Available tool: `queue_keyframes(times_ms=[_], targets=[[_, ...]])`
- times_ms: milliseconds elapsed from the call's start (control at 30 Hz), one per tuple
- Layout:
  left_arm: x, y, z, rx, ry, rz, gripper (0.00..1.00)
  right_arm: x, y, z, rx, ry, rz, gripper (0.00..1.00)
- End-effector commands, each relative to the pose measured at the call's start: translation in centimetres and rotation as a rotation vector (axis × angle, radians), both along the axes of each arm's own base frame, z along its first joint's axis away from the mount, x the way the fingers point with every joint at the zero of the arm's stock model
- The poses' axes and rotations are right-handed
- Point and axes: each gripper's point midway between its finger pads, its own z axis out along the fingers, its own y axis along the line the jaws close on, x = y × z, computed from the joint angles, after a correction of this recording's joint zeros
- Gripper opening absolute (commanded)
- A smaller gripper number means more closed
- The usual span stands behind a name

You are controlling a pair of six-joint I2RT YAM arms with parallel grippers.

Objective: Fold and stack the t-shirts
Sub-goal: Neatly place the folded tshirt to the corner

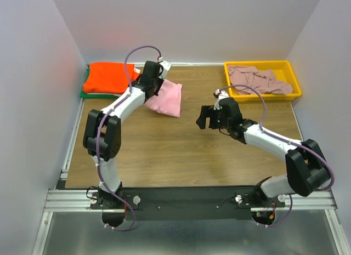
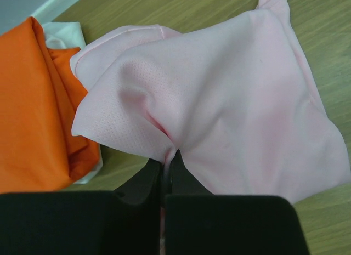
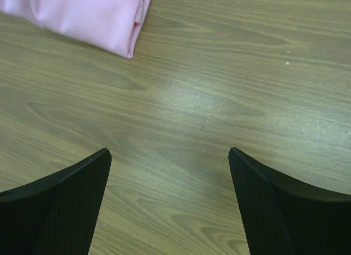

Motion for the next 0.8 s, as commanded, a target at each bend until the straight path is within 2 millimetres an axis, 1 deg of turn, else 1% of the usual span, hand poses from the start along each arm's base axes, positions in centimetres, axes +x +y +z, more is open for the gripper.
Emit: queue_keyframes(times_ms=[0,33,67,100,133,167,200,233,300,333,367,433,467,500,533,567,633,667,733,767], targets=[[0.8,1.4,0.4,0.126,0.038,-0.060,0.00,-0.8,-0.2,-0.2,-0.020,0.004,0.020,0.94],[0.9,1.9,0.7,0.141,0.042,-0.051,0.00,-0.9,-0.3,-0.3,-0.021,0.004,0.019,0.94],[1.5,2.1,1.6,0.145,0.022,-0.050,0.00,-0.9,-0.3,-0.4,-0.023,0.006,0.022,0.94],[2.1,2.8,2.2,0.155,0.017,-0.042,0.00,-0.9,-0.3,-0.4,-0.024,0.007,0.020,0.94],[2.0,3.3,1.7,0.170,0.035,-0.041,0.00,-1.0,-0.3,-0.6,-0.026,0.009,0.022,0.94],[2.6,3.6,2.6,0.171,0.021,-0.035,0.00,-1.0,-0.4,-0.6,-0.027,0.010,0.021,0.94],[2.8,4.1,2.6,0.179,0.026,-0.030,0.00,-1.0,-0.3,-0.6,-0.025,0.012,0.023,0.94],[3.1,5.1,2.8,0.192,0.033,-0.023,0.00,-1.0,-0.3,-0.7,-0.026,0.013,0.025,0.94],[3.9,5.8,3.9,0.200,0.016,-0.019,0.00,-1.1,-0.2,-0.9,-0.024,0.021,0.033,0.94],[4.4,6.4,4.9,0.204,-0.002,-0.022,0.00,-1.2,-0.1,-1.0,-0.024,0.023,0.037,0.94],[4.7,6.6,5.2,0.207,-0.006,-0.031,0.00,-1.2,-0.1,-0.9,-0.021,0.023,0.036,0.94],[5.0,7.2,5.0,0.217,0.018,-0.037,0.00,-1.3,-0.2,-0.8,-0.020,0.020,0.034,0.94],[5.7,7.6,6.4,0.214,-0.004,-0.034,0.00,-1.4,-0.3,-0.8,-0.021,0.017,0.033,0.94],[5.6,8.0,5.4,0.222,0.039,-0.035,0.00,-1.3,-0.4,-0.8,-0.024,0.014,0.026,0.94],[5.9,8.1,5.6,0.219,0.042,-0.037,0.00,-1.2,-0.5,-0.7,-0.027,0.010,0.021,0.95],[6.4,8.5,6.7,0.220,0.022,-0.031,0.00,-1.3,-0.6,-0.8,-0.030,0.012,0.020,0.95],[6.5,8.7,6.8,0.220,0.033,-0.036,0.00,-1.3,-0.7,-1.0,-0.031,0.015,0.019,0.95],[6.8,9.1,7.5,0.218,0.017,-0.029,0.00,-1.3,-0.5,-1.0,-0.031,0.017,0.023,0.95],[6.8,9.5,7.8,0.215,0.021,-0.029,0.00,-1.4,-0.5,-1.2,-0.033,0.023,0.025,0.95],[6.9,9.5,8.2,0.212,0.012,-0.029,0.00,-1.4,-0.4,-1.2,-0.031,0.024,0.026,0.95]])
